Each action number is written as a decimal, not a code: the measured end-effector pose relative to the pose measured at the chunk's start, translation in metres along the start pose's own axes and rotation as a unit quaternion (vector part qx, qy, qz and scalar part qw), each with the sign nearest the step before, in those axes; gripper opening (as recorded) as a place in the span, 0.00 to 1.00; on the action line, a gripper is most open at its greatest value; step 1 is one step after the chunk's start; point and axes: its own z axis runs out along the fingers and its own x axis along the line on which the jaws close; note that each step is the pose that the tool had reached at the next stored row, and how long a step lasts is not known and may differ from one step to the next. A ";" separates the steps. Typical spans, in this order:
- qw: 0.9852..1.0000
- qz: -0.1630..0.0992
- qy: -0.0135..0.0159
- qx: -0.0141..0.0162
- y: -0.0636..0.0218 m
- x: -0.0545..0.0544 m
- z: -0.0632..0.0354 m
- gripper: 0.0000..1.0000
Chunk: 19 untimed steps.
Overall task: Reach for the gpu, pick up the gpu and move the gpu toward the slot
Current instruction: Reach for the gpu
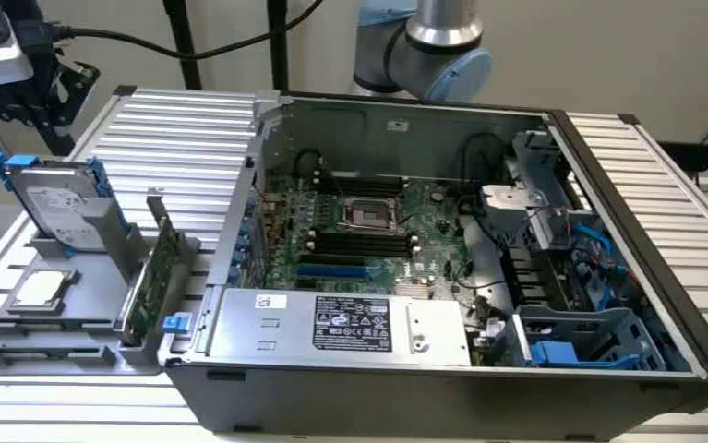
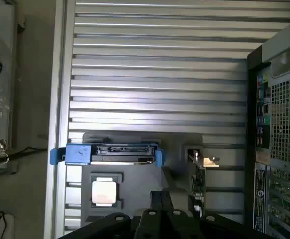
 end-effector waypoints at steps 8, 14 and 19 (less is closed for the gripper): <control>1.000 0.000 0.000 0.000 0.0000 0.000 0.0000 0.11; 1.000 0.000 0.000 0.000 -0.0004 -0.001 0.0000 0.11; 1.000 0.000 0.000 0.000 -0.0112 -0.011 -0.0002 0.11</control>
